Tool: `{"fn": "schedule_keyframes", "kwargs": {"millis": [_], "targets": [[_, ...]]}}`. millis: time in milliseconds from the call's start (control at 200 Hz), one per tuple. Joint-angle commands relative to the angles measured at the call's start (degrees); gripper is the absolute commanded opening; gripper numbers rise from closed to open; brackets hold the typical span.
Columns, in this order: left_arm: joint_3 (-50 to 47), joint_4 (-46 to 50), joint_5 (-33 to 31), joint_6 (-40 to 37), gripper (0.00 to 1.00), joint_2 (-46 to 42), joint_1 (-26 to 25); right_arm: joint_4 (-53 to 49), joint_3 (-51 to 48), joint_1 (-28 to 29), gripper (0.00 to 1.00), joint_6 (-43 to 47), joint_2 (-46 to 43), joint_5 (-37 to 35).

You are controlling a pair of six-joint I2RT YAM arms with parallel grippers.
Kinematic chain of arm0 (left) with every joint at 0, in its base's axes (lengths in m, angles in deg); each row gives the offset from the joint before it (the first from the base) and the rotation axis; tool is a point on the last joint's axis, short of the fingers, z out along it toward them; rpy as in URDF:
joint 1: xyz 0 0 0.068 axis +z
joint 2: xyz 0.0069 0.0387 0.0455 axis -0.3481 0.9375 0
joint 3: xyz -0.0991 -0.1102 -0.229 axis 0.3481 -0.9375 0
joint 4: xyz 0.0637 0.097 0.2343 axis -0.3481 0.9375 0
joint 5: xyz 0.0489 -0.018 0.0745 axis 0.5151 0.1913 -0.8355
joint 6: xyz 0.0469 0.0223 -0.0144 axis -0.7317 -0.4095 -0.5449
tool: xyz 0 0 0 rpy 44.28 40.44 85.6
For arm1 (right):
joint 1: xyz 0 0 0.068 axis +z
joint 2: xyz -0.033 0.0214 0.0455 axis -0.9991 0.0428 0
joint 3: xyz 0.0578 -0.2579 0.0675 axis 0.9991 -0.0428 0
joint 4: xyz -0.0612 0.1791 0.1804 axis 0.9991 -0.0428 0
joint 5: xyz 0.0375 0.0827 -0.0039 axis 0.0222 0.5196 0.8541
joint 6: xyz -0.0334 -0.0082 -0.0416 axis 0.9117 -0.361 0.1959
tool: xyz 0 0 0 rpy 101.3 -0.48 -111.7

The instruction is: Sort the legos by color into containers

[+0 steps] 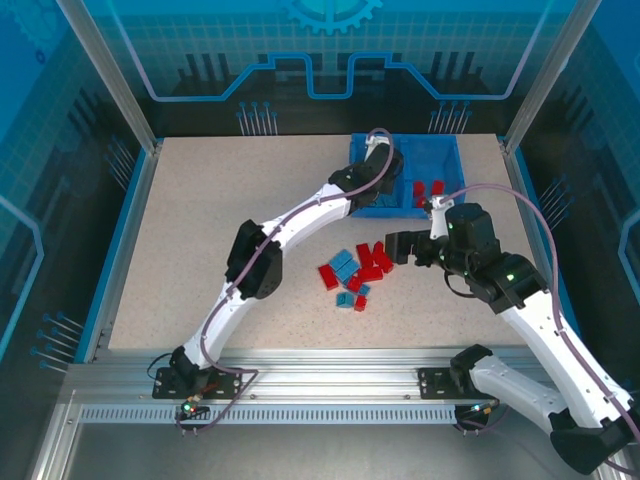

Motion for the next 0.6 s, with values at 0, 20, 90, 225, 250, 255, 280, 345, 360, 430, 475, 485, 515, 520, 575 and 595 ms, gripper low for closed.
{"fn": "schedule_keyframes", "kwargs": {"millis": [0,20,90,225,250,255,280,345,360,430,475,485,515,520,575,595], "targets": [[6.1,-2.0,0.7,-2.8,0.42,4.2,0.3,-1.0,-0.3,-0.8,1.00,-0.9,-1.2,-0.8],[6.9,-2.0,0.9,-2.8,0.43,4.9,0.4,-1.1,-0.2,-0.8,1.00,-0.9,-1.3,-0.8],[8.4,-2.3,1.7,-2.8,0.50,6.2,0.5,-1.5,0.0,-0.7,1.00,-0.8,-1.5,-0.8],[8.5,-2.8,3.1,-2.1,0.56,4.7,0.4,-1.7,0.2,-0.7,1.00,-0.7,-1.4,-0.9],[8.5,-2.4,3.1,-1.9,0.56,4.1,0.4,-1.7,0.2,-0.8,1.00,-0.8,-1.4,-0.9],[8.4,-2.4,3.2,-1.9,0.56,4.0,0.4,-1.7,0.2,-0.8,1.00,-0.8,-1.4,-0.9],[8.2,-2.0,3.2,-1.7,0.55,3.2,0.3,-1.7,0.2,-0.8,1.00,-0.8,-1.3,-0.9],[6.6,-1.1,3.4,-1.0,0.54,-0.1,0.0,-1.3,0.0,-0.8,1.00,-1.0,-1.2,-1.0],[5.7,-1.1,3.5,-0.9,0.54,-1.2,0.0,-1.1,-0.1,-0.7,1.00,-1.1,-1.2,-1.0],[-1.6,-2.9,4.1,-0.1,0.54,-8.1,-0.8,-0.1,-1.2,-0.8,1.00,-1.3,-0.8,-1.3],[-9.4,-6.8,5.0,-0.2,0.53,-14.3,-1.4,0.5,-1.9,-0.8,1.00,-1.4,-0.2,-1.3],[-11.5,-7.9,5.1,-0.3,0.53,-15.8,-1.5,0.7,-2.0,-0.8,1.00,-1.3,0.0,-1.3],[-17.6,-11.5,6.1,-0.8,0.53,-20.6,-2.0,1.2,-2.5,-0.8,1.00,-1.3,0.5,-1.3],[-18.7,-11.8,6.3,-0.8,0.53,-21.0,-2.1,1.2,-2.6,-0.8,1.00,-1.3,0.7,-1.3],[-29.8,-18.1,9.2,-1.7,0.53,-29.9,-3.0,1.9,-3.4,-0.9,1.00,-1.0,2.3,-1.0],[-33.1,-19.8,10.5,-2.2,0.53,-33.0,-3.2,2.1,-3.6,-1.0,1.00,-0.9,3.1,-0.9]]}}
